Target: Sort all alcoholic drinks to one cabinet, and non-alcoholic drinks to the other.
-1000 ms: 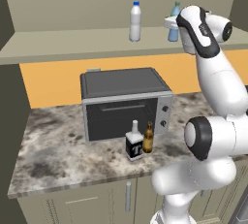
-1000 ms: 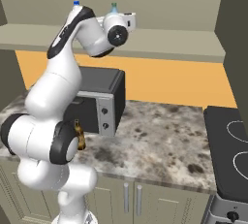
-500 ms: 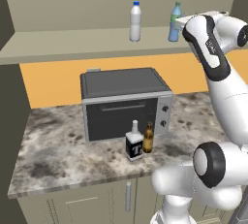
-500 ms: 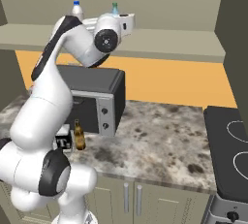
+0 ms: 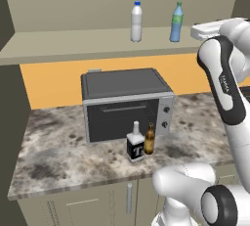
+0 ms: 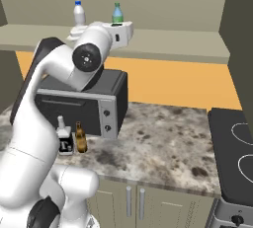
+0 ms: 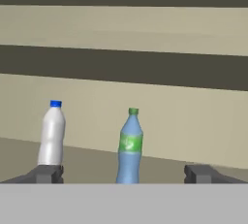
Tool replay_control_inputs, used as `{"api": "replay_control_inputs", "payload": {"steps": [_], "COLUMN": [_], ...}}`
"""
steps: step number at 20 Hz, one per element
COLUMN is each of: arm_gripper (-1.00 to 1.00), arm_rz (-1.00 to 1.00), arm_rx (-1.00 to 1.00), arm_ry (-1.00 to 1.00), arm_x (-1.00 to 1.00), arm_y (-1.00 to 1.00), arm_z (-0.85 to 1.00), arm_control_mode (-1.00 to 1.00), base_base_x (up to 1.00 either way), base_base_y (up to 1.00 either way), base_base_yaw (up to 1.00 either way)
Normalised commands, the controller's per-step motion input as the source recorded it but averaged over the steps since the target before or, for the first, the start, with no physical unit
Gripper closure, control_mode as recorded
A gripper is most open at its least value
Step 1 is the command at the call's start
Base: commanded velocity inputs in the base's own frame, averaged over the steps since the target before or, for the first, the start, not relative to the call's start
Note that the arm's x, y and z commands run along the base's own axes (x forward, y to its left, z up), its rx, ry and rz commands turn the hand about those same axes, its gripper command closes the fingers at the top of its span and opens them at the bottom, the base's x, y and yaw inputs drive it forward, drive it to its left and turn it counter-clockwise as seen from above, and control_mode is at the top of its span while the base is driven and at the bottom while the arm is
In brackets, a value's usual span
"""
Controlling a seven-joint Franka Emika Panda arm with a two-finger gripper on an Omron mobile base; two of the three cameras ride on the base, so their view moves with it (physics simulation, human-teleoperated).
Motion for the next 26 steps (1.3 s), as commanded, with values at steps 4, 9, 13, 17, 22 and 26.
{"api": "replay_control_inputs", "payload": {"steps": [4, 9, 13, 17, 22, 26], "arm_gripper": [-1.0, -1.0, -1.0, -1.0, -1.0, -1.0], "arm_rz": [-0.01, 0.0, 0.06, 0.18, 0.22, 0.27], "arm_rx": [0.0, 0.0, 0.0, 0.0, 0.0, 0.0], "arm_ry": [0.09, 0.18, 0.18, 0.08, 0.06, 0.01], "arm_x": [-1.0, -1.0, -1.0, -0.96, -0.62, -0.21], "arm_y": [-0.01, 0.0, 0.0, 0.0, 0.0, 0.16], "arm_z": [0.2, 0.04, -0.2, -0.49, -0.52, -0.65], "arm_control_mode": [-1.0, -1.0, -1.0, -1.0, -1.0, -1.0], "base_base_x": [0.0, 0.0, 0.0, 0.0, 0.0, 0.0], "base_base_y": [0.0, 0.0, 0.0, 0.0, 0.0, 0.0], "base_base_yaw": [0.0, 0.0, 0.0, 0.0, 0.0, 0.0]}}
